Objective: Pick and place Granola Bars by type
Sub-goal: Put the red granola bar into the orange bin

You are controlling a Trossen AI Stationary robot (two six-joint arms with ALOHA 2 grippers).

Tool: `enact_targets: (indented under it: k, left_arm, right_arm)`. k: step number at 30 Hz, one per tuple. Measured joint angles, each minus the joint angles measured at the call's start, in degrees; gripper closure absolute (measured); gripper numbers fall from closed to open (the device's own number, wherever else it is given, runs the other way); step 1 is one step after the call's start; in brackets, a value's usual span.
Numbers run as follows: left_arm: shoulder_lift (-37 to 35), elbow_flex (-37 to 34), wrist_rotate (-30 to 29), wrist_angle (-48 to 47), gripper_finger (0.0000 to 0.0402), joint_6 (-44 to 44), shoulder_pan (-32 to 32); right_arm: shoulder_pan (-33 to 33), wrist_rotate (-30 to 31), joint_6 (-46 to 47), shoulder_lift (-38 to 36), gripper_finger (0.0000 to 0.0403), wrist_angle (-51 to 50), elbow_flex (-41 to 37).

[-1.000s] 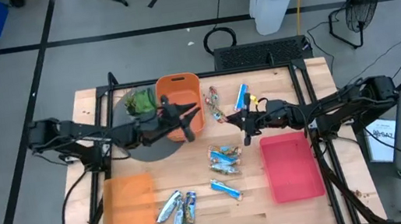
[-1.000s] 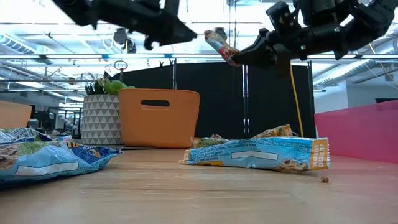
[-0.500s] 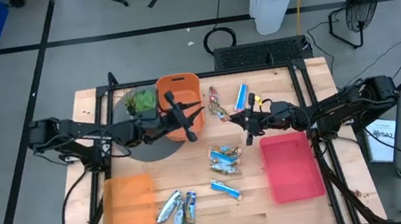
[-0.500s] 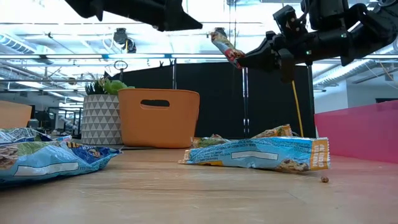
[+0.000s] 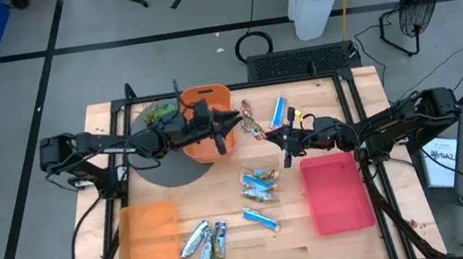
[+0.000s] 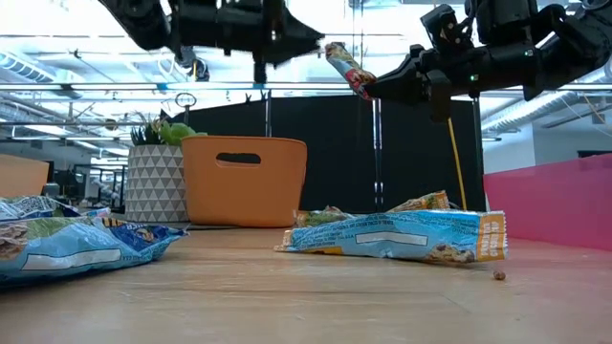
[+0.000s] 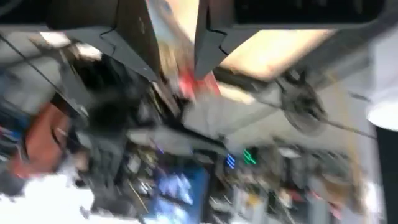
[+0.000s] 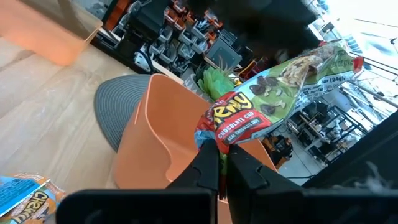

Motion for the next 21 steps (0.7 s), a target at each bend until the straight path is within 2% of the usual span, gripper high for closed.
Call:
enact_targets:
  k: [3, 7, 10, 12, 16, 21]
  left_arm:
    - [2.45, -0.02, 1.76, 3.02, 0.0251, 1.88, -0.20]
    - [2.77, 0.08, -1.79, 3.87, 0.0186, 2.74, -0.16]
    - [2.94, 0.06, -2.21, 3.33, 0.0152, 0.14, -0.13]
    - [2.82, 0.08, -2.51, 4.46, 0.0141, -2.03, -0.11]
    - [2.83, 0.08, -7.88, 4.11, 0.0136, -5.72, 0.09]
    - [2.89, 0.08, -6.05, 4.63, 0.0135, -8.44, 0.54]
  right_arm:
    - [0.00, 0.01, 0.01, 0.00, 0.0399, 0.14, 0.00]
    - [0.00, 0.01, 0.19, 0.00, 0.0399, -0.06, 0.00]
    - [0.00, -0.01, 0.17, 0.00, 0.0399, -0.03, 0.00]
    - [0.00, -0.01, 0.20, 0.00, 0.0399, -0.03, 0.00]
    - [0.00, -0.03, 0.63, 0.00, 0.0399, 0.32, 0.00]
    - [0.00, -0.03, 0.65, 0.00, 0.0399, 0.32, 0.00]
